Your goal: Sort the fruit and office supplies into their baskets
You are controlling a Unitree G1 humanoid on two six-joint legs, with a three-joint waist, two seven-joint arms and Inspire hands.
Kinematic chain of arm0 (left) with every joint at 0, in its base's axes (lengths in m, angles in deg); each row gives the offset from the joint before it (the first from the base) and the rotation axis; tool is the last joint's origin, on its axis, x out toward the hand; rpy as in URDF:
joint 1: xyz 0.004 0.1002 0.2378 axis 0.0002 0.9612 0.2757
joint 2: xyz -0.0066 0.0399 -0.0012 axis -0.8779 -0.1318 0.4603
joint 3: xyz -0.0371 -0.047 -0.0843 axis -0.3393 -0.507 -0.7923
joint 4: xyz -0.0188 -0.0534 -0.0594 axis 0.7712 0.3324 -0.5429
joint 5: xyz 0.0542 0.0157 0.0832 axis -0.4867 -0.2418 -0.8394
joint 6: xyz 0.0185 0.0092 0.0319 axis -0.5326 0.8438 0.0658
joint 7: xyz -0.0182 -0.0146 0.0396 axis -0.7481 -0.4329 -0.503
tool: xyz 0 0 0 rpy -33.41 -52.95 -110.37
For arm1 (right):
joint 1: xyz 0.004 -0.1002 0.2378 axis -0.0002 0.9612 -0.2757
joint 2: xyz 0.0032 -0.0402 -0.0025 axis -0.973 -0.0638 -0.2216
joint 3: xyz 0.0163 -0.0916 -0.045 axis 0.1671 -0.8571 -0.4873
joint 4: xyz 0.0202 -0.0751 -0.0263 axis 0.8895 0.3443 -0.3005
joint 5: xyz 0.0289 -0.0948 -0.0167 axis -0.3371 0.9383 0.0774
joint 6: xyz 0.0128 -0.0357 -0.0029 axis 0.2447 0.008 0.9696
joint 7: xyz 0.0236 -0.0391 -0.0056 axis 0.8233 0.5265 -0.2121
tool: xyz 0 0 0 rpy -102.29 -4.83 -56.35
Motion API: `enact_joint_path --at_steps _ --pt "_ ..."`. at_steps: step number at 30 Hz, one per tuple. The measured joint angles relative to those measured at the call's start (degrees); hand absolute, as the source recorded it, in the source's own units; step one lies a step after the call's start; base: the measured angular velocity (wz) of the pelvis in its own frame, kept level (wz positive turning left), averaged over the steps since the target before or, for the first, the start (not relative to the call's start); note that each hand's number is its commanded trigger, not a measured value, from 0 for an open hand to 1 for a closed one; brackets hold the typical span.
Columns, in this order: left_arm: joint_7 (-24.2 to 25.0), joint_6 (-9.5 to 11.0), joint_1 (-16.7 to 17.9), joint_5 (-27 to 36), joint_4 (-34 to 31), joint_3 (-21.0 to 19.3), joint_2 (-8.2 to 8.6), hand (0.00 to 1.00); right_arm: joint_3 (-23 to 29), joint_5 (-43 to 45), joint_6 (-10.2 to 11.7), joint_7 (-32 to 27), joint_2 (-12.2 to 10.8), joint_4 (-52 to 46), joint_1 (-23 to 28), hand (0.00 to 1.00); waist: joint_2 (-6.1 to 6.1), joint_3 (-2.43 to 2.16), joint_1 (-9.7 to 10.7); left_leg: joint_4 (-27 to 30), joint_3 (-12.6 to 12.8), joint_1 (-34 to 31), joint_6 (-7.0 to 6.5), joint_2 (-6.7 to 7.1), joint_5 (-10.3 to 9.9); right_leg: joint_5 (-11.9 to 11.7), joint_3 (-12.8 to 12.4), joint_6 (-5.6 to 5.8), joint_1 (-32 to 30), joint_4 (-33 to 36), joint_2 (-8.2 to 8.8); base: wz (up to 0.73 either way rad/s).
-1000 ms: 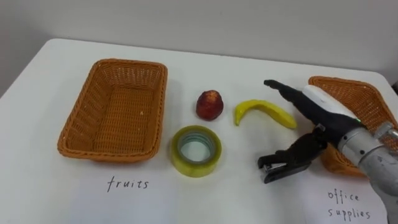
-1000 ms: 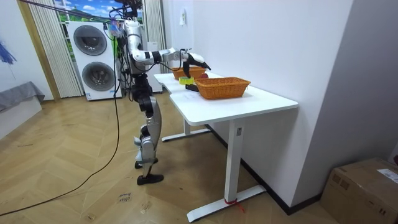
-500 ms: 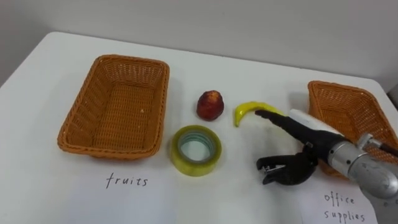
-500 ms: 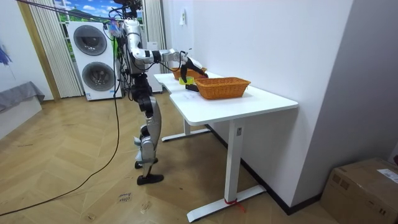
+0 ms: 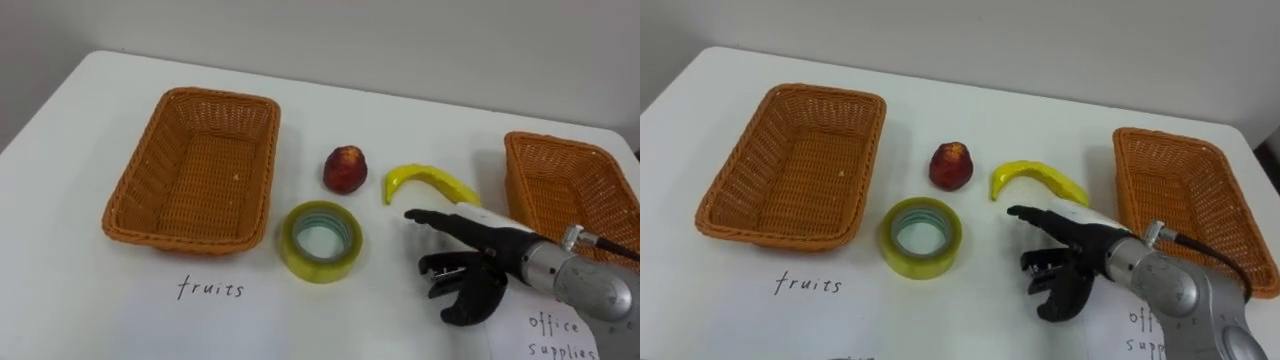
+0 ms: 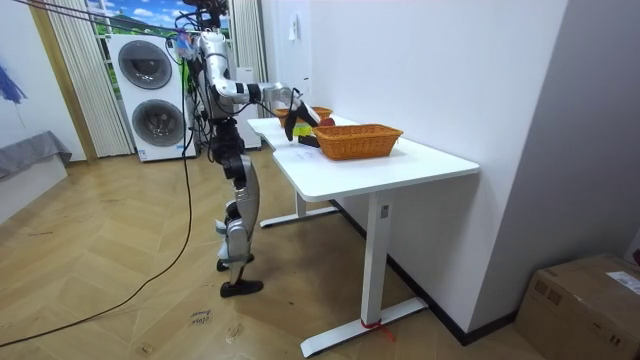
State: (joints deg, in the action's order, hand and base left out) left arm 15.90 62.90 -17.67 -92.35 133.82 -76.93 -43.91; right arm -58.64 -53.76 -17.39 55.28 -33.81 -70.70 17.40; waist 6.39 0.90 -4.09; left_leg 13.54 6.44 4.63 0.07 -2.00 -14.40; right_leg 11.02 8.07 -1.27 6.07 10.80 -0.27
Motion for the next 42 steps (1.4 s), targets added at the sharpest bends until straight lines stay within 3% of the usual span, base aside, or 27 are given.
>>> enact_joint_path --at_steps 6,15,23,33,37,42 --pt "-0.1 -0.3 0.0 0.0 0.0 0.0 -0.02 0.0 0.1 0.0 -0.1 0.8 0.0 1.4 0.0 0.0 -0.1 0.01 -0.4 0.1 0.0 0.0 0.0 -0.01 0.0 0.0 0.0 -0.02 0.0 0.0 -0.02 0.0" --pt "-1.3 -1.7 0.2 0.0 0.0 0.5 -0.01 0.0 -0.1 0.2 -1.3 0.6 0.0 1.9 0.0 0.0 -0.76 -0.37 -0.7 0.1 -0.3 0.1 0.0 0.0 0.0 0.0 0.2 -0.05 0.3 0.1 0.05 0.01" --pt "-2.4 -2.5 0.1 0.0 0.0 0.4 0.01 0.0 -0.3 0.7 -1.7 -0.2 -0.1 1.9 0.5 0.0 -0.16 -0.75 -0.6 0.1 -0.7 -0.1 -0.13 0.27 0.1 0.0 0.6 -0.04 0.0 0.0 0.26 0.01" --pt "-2.5 -2.4 0.1 0.0 -0.9 -0.3 0.13 0.0 -0.2 4.3 -1.7 -1.6 -0.7 1.7 0.5 0.0 0.72 -0.7 -0.4 0.3 -1.0 -0.7 -0.22 0.43 0.1 -0.1 0.4 0.03 -0.2 0.0 0.35 0.0" --pt "-2.0 -2.5 0.1 -0.1 -0.9 -2.5 0.24 0.0 1.0 6.2 -1.8 -2.1 -0.7 2.0 0.6 0.0 1.17 -0.38 0.3 0.2 -1.1 -0.8 -0.22 0.4 0.1 -0.1 0.7 0.03 -0.2 -0.1 0.35 0.0" --pt "-1.0 -2.5 -0.2 -0.1 -0.9 -3.0 0.22 0.0 2.2 9.3 -1.9 -2.5 -0.7 2.2 0.6 0.0 1.25 -0.35 0.8 0.2 -1.0 -0.9 -0.23 0.4 0.1 -0.1 0.6 0.07 -0.5 0.0 0.33 0.0"
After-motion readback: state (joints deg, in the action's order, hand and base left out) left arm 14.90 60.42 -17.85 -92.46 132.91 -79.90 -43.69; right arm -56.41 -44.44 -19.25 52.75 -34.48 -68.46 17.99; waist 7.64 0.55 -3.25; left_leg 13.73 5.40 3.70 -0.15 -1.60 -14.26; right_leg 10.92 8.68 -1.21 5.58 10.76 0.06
